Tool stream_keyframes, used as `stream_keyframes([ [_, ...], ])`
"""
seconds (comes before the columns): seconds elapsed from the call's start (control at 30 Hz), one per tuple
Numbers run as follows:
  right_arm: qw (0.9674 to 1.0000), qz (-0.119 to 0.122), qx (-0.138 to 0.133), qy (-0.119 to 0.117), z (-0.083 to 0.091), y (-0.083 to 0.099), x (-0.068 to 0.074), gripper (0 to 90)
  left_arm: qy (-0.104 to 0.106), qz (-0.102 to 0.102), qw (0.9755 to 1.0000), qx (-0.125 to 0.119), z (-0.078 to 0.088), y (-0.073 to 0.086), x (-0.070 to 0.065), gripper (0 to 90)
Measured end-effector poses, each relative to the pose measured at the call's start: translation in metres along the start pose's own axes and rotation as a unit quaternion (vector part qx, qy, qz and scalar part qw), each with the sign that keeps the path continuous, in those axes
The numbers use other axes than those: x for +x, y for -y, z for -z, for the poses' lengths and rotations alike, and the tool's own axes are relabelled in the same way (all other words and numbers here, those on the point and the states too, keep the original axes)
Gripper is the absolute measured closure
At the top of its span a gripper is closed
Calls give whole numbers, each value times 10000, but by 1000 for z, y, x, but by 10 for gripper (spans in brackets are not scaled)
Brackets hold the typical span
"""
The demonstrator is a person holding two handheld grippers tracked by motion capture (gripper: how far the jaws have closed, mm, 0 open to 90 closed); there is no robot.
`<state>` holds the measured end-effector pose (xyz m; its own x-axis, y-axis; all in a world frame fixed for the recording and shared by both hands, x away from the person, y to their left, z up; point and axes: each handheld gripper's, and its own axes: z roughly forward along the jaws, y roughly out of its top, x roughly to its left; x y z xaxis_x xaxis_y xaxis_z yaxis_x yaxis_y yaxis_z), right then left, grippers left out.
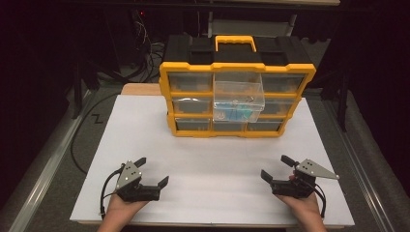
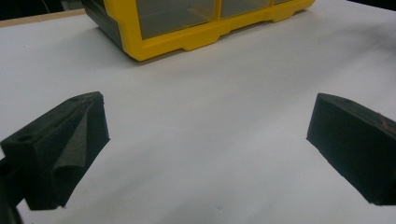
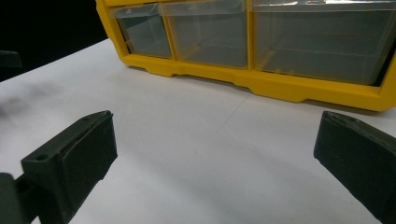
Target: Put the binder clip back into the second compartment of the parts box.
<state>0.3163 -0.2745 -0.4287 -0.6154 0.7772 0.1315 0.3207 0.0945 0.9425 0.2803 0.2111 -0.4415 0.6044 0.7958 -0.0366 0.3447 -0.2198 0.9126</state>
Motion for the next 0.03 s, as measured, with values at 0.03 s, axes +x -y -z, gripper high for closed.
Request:
stream_keyframes([
  [0.03, 10000, 4, -15, 16, 0, 0, 0, 0, -1, 19, 10000, 8, 0, 0, 0, 2],
])
